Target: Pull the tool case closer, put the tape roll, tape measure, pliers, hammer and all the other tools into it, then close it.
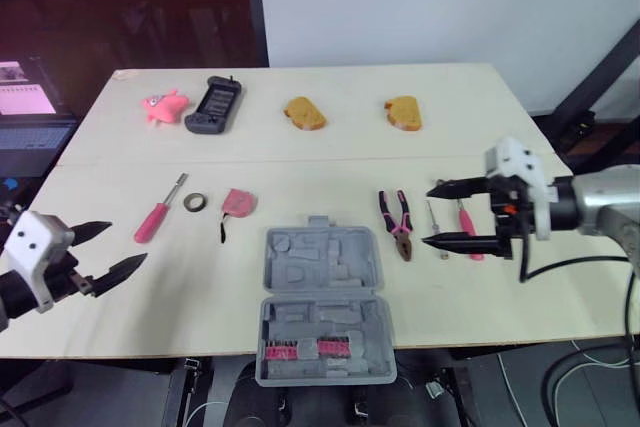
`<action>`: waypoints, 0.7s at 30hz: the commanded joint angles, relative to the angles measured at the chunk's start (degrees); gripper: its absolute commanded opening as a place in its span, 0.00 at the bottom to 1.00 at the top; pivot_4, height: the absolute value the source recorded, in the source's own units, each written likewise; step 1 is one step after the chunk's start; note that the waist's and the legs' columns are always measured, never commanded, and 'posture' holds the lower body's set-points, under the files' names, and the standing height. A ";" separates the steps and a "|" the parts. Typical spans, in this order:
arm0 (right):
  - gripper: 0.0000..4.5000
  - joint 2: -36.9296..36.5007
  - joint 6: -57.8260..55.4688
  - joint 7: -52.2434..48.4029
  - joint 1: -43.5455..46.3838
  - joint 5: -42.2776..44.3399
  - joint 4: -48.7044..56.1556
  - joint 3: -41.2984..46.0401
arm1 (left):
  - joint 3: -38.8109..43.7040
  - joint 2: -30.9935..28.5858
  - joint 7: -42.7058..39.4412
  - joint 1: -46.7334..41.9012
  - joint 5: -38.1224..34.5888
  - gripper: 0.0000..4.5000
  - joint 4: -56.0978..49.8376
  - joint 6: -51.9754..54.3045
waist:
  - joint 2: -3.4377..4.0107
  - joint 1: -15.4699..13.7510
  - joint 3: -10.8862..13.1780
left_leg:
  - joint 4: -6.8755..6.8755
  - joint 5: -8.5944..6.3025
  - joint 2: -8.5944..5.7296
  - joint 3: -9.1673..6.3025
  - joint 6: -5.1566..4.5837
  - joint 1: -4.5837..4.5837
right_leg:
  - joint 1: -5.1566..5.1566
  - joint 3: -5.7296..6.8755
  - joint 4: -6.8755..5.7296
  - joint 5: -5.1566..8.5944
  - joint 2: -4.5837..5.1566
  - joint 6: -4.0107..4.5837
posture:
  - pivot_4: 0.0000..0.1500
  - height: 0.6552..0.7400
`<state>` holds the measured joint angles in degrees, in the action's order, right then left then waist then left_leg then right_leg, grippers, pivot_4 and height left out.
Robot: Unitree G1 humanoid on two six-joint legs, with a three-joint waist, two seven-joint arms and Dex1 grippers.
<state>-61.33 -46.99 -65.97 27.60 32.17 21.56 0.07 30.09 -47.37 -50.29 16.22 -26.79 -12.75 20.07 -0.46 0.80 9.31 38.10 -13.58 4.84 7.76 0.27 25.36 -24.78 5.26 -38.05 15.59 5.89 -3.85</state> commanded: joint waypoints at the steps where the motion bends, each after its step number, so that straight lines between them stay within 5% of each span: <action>1: 0.99 0.36 -2.15 1.99 5.35 -0.23 2.64 -1.51 | -2.88 2.71 5.04 -0.07 1.07 1.00 -4.30 3.50 | -0.03 0.05 0.02 | 0.01 0.00 0.01 0.00 0.00 0.00 | 0.00 0.00 0.00 -0.02 -0.03 -0.03 | 1.00 0.75; 8: 0.99 3.94 -7.50 2.77 10.52 5.72 5.40 -1.44 | -10.08 2.71 7.40 -9.48 4.64 1.00 0.98 5.62 | -0.11 -0.28 -0.01 | 0.06 0.06 -0.03 -0.10 0.09 0.00 | 0.05 0.05 -0.03 -0.09 -0.22 -0.13 | 1.00 0.75; 14: 0.99 7.52 -13.53 4.79 14.70 13.42 8.01 -0.58 | -24.63 -2.44 -2.09 -33.25 14.61 1.00 27.49 -1.52 | -0.12 -0.30 -0.01 | 0.09 0.09 0.00 -0.10 0.13 0.01 | 0.04 0.13 -0.06 -0.14 -0.31 -0.09 | 1.00 0.75; 21: 0.99 10.59 -16.03 11.22 15.55 14.92 9.93 -0.44 | -35.14 1.03 -9.01 -54.51 24.89 1.00 58.48 -17.26 | -0.17 -0.20 0.00 | 0.07 0.05 -0.03 0.17 0.04 0.08 | -0.01 0.12 -0.06 -0.17 -0.32 -0.14 | 1.00 0.75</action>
<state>-50.82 -62.87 -56.19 42.19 46.21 29.79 -1.81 -4.21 -45.93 -58.40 -35.28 -4.25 40.55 6.84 -0.63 0.60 9.31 38.18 -13.52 4.81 7.92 0.32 25.45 -24.79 5.38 -38.13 15.42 5.55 -3.99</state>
